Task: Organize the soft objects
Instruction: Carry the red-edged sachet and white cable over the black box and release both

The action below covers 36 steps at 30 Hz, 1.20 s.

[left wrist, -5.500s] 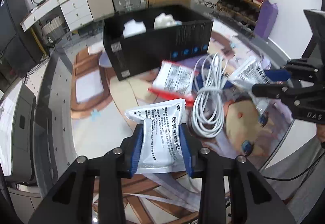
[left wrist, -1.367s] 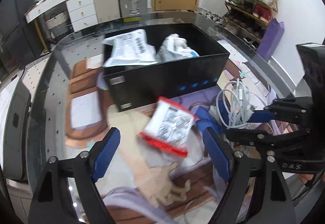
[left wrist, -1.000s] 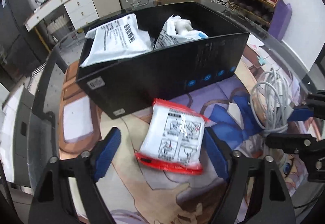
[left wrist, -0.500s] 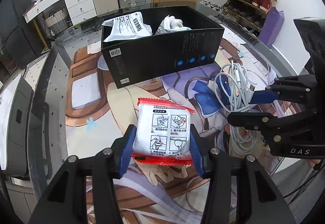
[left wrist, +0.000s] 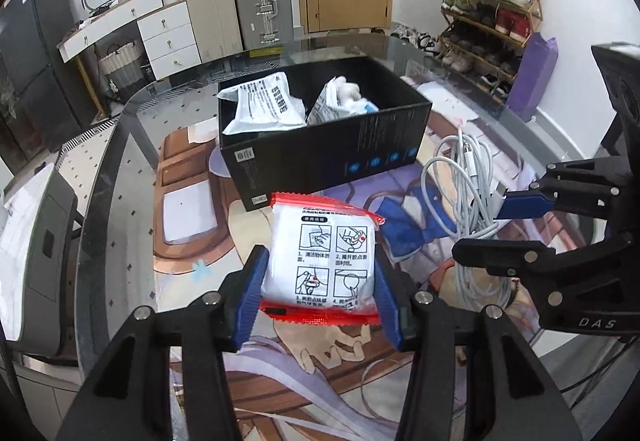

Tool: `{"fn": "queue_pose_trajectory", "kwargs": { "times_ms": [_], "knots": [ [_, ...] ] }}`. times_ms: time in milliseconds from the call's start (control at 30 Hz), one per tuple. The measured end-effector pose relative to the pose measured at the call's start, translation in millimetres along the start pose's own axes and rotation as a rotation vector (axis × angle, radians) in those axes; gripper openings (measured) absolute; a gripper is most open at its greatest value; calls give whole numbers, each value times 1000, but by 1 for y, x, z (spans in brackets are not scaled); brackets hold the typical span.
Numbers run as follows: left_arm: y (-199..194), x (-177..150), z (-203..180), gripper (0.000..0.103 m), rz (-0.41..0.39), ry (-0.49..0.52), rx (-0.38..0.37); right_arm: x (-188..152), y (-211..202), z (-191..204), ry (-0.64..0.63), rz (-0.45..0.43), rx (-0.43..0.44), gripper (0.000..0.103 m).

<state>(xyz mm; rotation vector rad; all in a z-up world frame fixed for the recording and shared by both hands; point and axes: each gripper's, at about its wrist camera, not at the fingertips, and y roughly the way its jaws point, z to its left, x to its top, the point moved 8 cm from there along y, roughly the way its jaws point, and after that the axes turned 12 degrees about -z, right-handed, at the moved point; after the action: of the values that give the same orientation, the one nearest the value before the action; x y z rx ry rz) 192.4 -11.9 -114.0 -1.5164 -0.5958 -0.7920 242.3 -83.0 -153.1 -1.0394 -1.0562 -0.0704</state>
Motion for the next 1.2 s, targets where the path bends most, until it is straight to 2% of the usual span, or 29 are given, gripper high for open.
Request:
{"fn": "queue_pose_trajectory", "kwargs": {
  "times_ms": [333,533,633,1000,1200],
  "knots": [
    [-39,32,2,49,-113,-21,-9,27,-37,1,-4,-101,-16,36],
    [-54,53,8,49,-180,-38,3,51,-61,3,2,-172,-27,36],
    [-58,65,16,49,-234,-36,36,67,-73,7,-7,-211,-37,36],
    [-54,108,39,49,-331,-96,69,124,-93,-1,-35,-355,-112,36],
    [-33,122,52,49,-349,-142,88,150,-82,-11,-63,-396,-179,36]
  ]
}}
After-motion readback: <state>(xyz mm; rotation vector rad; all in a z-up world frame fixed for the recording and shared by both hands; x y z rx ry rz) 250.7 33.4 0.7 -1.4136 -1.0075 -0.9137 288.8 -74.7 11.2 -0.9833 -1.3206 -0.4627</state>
